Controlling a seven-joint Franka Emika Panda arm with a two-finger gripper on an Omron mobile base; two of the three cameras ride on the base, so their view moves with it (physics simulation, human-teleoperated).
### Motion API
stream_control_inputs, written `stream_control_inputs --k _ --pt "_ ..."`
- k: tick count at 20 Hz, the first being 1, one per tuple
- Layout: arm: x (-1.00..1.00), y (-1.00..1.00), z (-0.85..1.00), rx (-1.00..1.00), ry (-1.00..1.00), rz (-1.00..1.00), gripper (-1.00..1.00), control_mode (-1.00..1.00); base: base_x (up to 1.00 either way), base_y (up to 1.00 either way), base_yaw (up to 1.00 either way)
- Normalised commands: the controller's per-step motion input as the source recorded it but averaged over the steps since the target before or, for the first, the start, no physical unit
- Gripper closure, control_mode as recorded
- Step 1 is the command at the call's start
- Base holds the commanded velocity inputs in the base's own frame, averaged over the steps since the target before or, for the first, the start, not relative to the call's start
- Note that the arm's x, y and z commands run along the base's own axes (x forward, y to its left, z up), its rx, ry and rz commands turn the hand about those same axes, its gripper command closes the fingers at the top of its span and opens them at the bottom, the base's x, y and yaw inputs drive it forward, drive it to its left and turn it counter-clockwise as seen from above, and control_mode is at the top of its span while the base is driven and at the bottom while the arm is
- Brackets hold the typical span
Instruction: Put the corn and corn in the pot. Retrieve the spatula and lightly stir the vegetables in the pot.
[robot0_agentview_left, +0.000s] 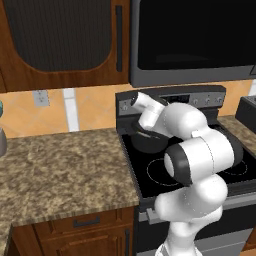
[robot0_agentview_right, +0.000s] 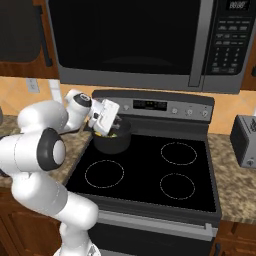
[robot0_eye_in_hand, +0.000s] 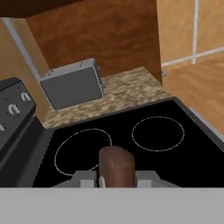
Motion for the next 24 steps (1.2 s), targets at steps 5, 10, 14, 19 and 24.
stream_control_inputs --k 5,10,14,19,24 --pt "0.23 0.27 -0.24 -0.10 -0.29 -0.12 1.00 -1.00 0.00 0.00 0.00" --pt "0.17 0.17 -0.33 -0.12 -0.31 -0.14 1.00 -1.00 0.00 0.00 0.00" --pt "0.28 0.11 -0.88 -0.13 -0.10 -0.17 1.00 -1.00 0.00 0.00 0.00" --pt "0.37 0.30 -0.73 -0.10 -0.23 -0.14 1.00 -1.00 0.00 0.00 0.00" --pt "0.37 0.42 -0.60 -0.04 -0.29 -0.09 1.00 -1.00 0.00 0.00 0.00"
